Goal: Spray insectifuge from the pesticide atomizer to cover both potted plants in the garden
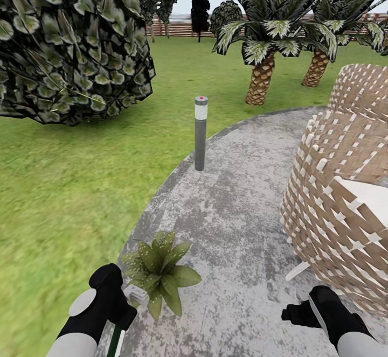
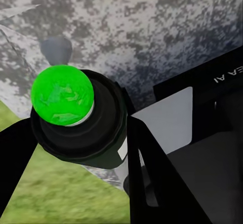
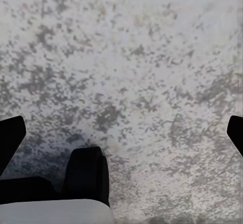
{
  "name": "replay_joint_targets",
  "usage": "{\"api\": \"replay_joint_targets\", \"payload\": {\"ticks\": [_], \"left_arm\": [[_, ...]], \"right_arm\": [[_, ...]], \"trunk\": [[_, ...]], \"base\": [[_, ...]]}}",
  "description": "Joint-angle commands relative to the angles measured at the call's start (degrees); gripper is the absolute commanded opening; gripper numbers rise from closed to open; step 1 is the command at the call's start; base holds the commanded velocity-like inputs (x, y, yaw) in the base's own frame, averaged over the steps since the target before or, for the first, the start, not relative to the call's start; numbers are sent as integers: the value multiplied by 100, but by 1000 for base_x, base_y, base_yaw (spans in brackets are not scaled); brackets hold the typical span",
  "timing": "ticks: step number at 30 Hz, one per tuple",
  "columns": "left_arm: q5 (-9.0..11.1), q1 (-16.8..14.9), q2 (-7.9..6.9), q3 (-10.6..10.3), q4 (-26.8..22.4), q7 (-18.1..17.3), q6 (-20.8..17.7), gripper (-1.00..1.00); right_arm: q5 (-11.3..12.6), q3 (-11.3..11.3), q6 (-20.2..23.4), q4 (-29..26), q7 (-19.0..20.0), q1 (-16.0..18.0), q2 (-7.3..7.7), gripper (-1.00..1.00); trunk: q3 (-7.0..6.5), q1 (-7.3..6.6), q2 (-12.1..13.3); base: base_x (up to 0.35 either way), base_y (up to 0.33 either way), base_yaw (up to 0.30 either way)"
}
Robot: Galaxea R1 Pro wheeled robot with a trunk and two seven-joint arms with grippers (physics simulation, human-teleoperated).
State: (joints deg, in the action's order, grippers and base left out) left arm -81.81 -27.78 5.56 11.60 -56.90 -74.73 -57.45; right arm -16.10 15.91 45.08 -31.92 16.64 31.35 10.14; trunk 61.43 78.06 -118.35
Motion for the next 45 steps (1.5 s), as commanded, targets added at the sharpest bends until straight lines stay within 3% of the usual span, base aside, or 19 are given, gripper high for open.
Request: {"api": "replay_joint_targets", "payload": {"ticks": [1, 20, 45], "left_arm": [[-43, -1, 6, 18, -5, -59, -51, -100], [-41, 15, 7, 26, -13, -59, -54, -100], [-50, 10, 1, 17, -22, -59, -49, -100]], "right_arm": [[-60, 26, 18, -7, 50, 3, -3, 100], [-60, 26, 18, -7, 50, 3, -3, 100], [-55, 32, 18, -7, 50, 3, -3, 100]], "trunk": [[5, -1, -2], [5, -1, -2], [5, -1, -2]], "base": [[0, -3, 0], [-41, -214, 73], [-72, -5, 85]]}}
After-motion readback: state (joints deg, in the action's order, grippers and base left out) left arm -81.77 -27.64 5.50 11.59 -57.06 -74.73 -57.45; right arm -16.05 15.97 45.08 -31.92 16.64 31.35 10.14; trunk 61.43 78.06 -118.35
